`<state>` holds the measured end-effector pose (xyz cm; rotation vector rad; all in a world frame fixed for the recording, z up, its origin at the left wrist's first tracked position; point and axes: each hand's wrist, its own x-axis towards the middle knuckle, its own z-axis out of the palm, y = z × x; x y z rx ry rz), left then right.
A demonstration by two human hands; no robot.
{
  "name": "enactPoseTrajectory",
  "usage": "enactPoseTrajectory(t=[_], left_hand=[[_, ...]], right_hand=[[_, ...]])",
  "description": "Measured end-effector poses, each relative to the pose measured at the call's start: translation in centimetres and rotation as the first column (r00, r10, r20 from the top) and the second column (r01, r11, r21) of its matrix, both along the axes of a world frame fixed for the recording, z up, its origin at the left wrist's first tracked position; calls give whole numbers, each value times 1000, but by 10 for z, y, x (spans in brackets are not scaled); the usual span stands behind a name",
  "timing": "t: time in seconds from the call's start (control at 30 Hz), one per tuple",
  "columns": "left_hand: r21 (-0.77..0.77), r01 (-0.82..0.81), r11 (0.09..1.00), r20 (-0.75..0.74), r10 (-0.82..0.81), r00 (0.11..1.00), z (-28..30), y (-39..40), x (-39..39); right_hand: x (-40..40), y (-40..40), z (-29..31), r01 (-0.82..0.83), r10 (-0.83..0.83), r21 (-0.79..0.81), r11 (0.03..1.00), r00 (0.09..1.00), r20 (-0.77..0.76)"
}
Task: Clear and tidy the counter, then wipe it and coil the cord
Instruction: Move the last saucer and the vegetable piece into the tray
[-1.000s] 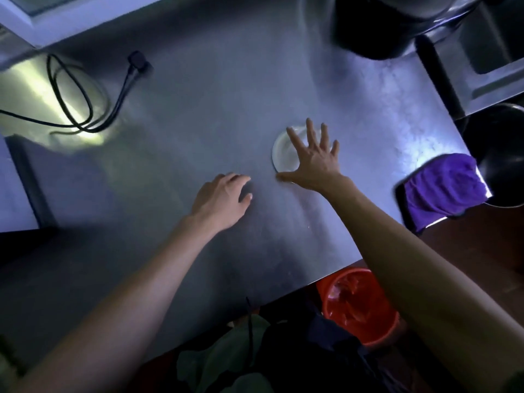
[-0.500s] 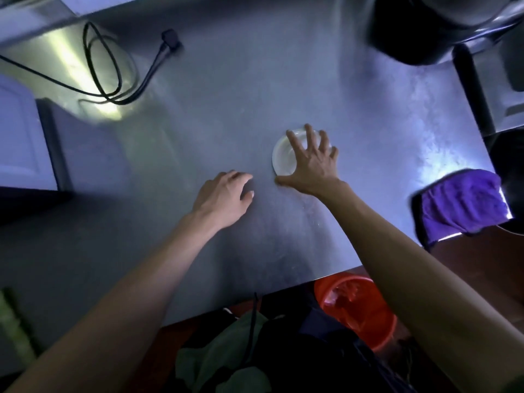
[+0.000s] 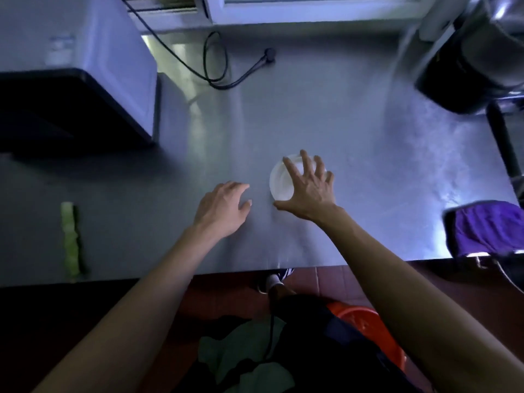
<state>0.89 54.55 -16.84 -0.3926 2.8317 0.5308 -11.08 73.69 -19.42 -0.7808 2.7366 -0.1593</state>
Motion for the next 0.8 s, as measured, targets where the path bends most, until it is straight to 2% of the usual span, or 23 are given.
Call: enactPoseTrajectory(t=[0.23, 0.5, 0.8], left_hand=[[72, -274, 959, -80, 279, 957, 18, -54, 141], [43, -511, 858, -118, 512, 851, 39, -117, 297], [81, -705, 705, -130, 708, 694, 33, -145, 396]], right_hand=[[107, -54, 29, -175, 176, 25, 984, 983, -55], [211, -143, 49, -397, 398, 38, 917, 912, -98], [282, -229, 58, -606, 606, 43, 794, 784, -133]])
